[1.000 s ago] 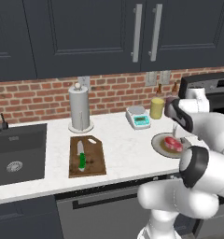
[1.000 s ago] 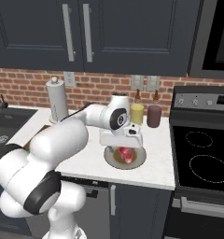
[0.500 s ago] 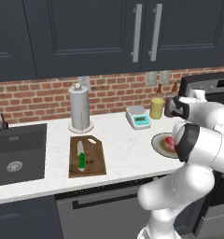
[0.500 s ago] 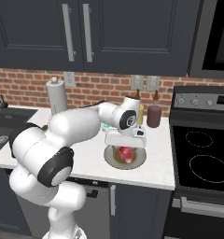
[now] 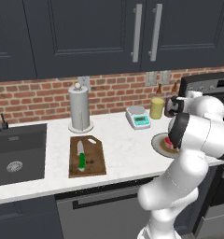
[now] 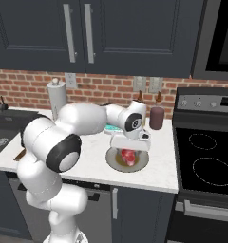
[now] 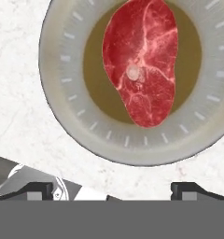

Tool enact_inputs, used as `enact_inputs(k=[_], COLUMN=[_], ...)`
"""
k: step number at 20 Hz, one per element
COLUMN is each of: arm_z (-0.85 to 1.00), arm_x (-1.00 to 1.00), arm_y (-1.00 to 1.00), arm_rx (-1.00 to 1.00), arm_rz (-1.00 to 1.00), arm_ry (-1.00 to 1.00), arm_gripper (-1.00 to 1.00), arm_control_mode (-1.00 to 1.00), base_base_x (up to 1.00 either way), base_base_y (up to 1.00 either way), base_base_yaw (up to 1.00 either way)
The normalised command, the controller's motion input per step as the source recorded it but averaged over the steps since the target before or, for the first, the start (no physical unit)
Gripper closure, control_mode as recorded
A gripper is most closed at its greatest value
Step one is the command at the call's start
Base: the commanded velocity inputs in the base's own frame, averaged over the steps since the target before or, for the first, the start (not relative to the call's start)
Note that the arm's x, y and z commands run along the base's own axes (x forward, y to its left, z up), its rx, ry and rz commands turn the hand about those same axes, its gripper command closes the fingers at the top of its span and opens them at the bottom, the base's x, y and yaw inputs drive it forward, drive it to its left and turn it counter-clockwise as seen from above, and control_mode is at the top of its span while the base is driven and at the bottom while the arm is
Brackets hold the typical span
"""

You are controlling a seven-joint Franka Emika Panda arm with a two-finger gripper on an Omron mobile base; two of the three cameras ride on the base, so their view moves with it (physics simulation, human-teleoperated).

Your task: Pick up the knife from the drawer and place it on the cutting board. Then place the meat from the plate to the cutting board.

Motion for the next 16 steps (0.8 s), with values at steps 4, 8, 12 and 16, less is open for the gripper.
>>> enact_inputs(k=[4, 8, 12, 16], arm_z=[-0.36, -0.39, -0.21, -0.16], arm_x=[0.13, 0.22, 0.21, 0.19], arm_y=[0.0, 0.0, 0.0, 0.0], arm_rx=[0.0, 0.0, 0.0, 0.0], arm_rz=[0.01, 0.01, 0.01, 0.0], arm_ry=[0.0, 0.0, 0.0, 0.0], arm_gripper=[-1.0, -1.0, -1.0, -1.0], arm_control_mode=[-1.0, -1.0, -1.0, -1.0], base_base_x=[0.0, 0.0, 0.0, 0.0], base_base_y=[0.0, 0.0, 0.0, 0.0], base_base_yaw=[0.0, 0.0, 0.0, 0.0])
